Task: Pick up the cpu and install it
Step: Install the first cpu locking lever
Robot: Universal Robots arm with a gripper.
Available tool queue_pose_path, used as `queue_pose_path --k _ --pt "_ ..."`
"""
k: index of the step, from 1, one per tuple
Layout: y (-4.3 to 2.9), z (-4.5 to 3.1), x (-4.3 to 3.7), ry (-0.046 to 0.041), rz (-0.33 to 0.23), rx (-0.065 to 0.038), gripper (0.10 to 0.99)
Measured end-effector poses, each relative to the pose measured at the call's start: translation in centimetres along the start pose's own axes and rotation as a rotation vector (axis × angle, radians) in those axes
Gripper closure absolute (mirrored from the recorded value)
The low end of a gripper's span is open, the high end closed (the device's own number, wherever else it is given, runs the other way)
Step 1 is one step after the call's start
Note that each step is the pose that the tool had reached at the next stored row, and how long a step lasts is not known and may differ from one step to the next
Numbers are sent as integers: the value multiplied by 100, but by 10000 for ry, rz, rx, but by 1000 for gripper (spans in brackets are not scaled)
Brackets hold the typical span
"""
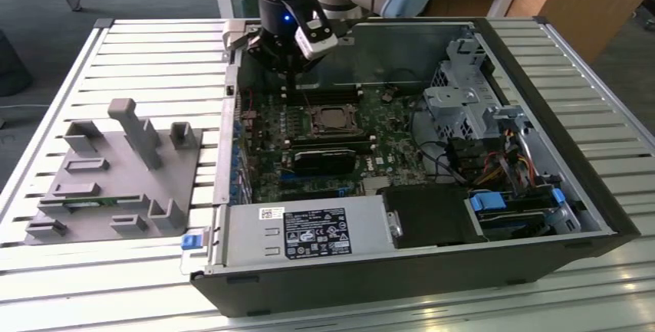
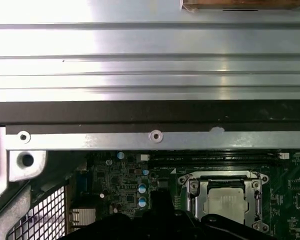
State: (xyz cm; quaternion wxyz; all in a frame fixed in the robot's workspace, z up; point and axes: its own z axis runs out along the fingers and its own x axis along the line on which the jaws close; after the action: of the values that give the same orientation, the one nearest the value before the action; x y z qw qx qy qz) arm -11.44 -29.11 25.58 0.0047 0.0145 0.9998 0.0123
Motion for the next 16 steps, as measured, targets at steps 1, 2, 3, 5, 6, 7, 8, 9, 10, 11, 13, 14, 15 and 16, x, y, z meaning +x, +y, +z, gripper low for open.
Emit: queue_pose_path --k 1,2,3,5,6,7,8,9,10,11,13,14,15,16 --pt "9 0 3 0 -1 4 980" --pt "21 1 7 0 0 8 980" --pt "35 2 10 0 0 9 980" --pt "67 3 15 -1 0 11 980" --pt "81 4 17 0 0 11 980" --pt "91 5 17 0 1 11 980" --pt "95 5 17 0 0 12 980" --pt "95 6 12 0 -2 13 980" --pt "95 6 2 0 -1 12 980" --pt "96 7 -13 -1 -1 12 980" --pt "97 7 -57 0 0 13 980" --pt "98 8 -81 0 0 13 980" --pt "99 8 -110 0 1 13 980" --pt "99 9 -137 0 0 13 980"
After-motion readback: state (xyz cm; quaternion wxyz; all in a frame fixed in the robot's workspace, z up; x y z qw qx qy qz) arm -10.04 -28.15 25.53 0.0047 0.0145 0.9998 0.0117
